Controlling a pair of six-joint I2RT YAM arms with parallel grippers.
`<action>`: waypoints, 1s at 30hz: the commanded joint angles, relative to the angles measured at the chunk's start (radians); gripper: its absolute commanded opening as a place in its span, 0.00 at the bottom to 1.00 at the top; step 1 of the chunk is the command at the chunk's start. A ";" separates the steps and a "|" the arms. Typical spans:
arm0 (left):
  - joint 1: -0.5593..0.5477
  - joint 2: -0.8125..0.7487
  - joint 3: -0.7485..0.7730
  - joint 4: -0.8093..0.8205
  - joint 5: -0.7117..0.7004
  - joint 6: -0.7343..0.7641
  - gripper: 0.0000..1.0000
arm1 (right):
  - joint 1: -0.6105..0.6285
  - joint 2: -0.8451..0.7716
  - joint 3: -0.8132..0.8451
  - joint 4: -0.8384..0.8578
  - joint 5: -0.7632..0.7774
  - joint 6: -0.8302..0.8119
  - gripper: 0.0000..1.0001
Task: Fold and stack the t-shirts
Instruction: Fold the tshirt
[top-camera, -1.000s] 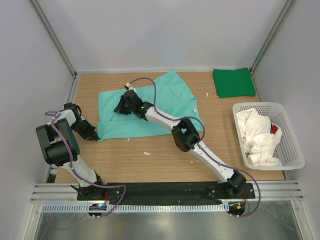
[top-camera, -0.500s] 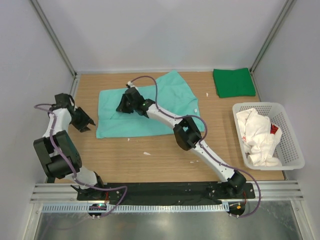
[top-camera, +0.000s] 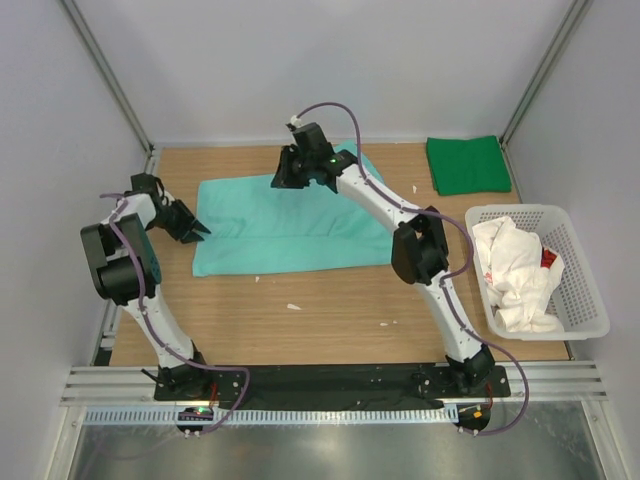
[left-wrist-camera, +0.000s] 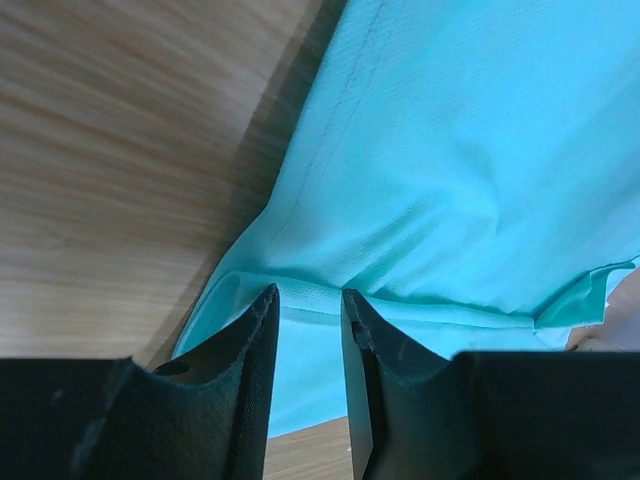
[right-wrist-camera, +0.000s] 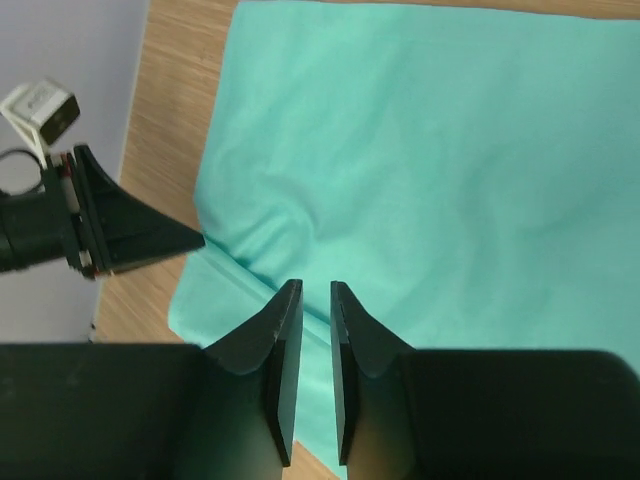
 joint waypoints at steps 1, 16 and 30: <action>-0.008 0.020 0.088 0.033 0.053 0.004 0.32 | 0.003 -0.096 -0.115 -0.072 -0.048 -0.138 0.19; -0.021 0.017 0.105 0.071 0.048 -0.062 0.28 | -0.043 -0.010 -0.156 -0.048 -0.088 -0.127 0.02; -0.023 0.186 0.232 -0.068 -0.136 0.027 0.23 | -0.062 -0.004 -0.297 -0.132 0.052 -0.152 0.01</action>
